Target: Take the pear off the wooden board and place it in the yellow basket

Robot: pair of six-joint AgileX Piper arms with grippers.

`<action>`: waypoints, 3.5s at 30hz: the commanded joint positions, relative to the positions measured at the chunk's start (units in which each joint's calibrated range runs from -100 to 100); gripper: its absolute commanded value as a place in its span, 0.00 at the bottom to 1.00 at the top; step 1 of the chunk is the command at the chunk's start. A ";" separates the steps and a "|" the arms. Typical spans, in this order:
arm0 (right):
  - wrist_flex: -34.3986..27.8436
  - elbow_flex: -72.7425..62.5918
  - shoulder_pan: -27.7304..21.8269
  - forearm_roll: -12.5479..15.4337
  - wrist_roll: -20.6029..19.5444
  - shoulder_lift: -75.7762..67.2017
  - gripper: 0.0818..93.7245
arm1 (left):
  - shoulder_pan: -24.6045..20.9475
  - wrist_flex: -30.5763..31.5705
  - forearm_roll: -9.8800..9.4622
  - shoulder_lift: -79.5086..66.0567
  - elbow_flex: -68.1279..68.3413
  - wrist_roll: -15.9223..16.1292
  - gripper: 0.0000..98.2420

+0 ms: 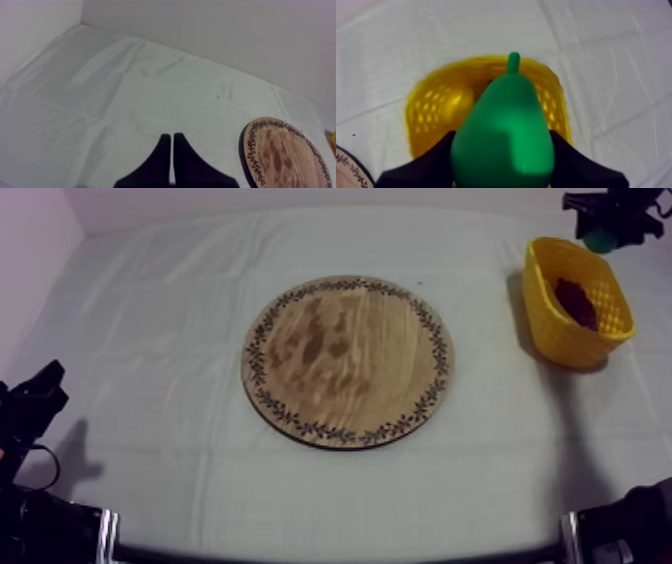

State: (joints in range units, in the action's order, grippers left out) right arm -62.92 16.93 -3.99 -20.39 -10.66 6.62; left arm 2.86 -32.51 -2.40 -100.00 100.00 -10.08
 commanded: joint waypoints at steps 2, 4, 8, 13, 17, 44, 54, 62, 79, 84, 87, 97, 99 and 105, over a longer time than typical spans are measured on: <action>-0.11 4.94 -1.02 1.08 0.05 -0.21 0.42 | 0.00 0.01 -0.02 0.00 0.00 -0.01 0.00; 0.59 7.79 -1.15 1.68 0.41 -0.36 0.42 | 0.00 0.01 -0.02 0.00 0.00 -0.01 0.00; 3.52 12.23 -1.12 3.69 2.17 -0.45 0.42 | 0.00 0.01 -0.02 0.00 0.00 -0.01 0.00; 6.17 15.12 -1.18 5.89 4.22 0.42 0.45 | 0.00 0.01 -0.02 0.00 0.00 -0.01 0.00; 8.25 16.00 -1.58 7.25 6.18 1.31 0.55 | 0.00 0.01 -0.02 0.00 0.00 -0.01 0.00; 19.26 31.41 -0.35 5.76 9.75 -23.90 0.69 | 0.00 0.01 -0.02 0.00 0.00 -0.01 0.00; 29.65 51.19 -0.36 8.02 13.76 -45.06 0.64 | 0.00 0.01 -0.02 0.00 0.00 -0.01 0.00; 34.28 63.59 0.48 12.78 19.47 -62.72 0.59 | 0.00 0.01 -0.02 0.00 0.00 -0.01 0.00; 33.56 80.36 -0.07 24.94 29.41 -90.58 0.22 | 0.00 0.01 -0.02 0.00 0.00 -0.01 0.00; 31.26 82.24 -0.35 24.34 26.56 -95.69 0.07 | 0.00 0.01 -0.02 0.00 0.00 -0.01 0.00; 29.40 82.40 -0.33 23.98 24.09 -98.29 0.03 | 0.00 0.01 -0.02 0.00 0.00 -0.01 0.00; 25.34 82.46 0.00 22.11 24.44 -102.16 0.02 | 0.00 0.01 -0.02 0.00 0.00 -0.01 0.00; 25.51 82.54 -0.03 22.02 24.14 -102.23 0.01 | 0.00 0.01 -0.02 0.00 0.00 -0.01 0.00; 25.59 82.62 1.04 21.98 23.52 -102.29 0.01 | 0.00 0.01 -0.02 0.00 0.00 -0.01 0.00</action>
State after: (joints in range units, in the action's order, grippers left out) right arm -37.40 99.50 -2.99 1.57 13.03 -95.61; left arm 2.86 -32.51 -2.40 -100.00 100.00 -10.08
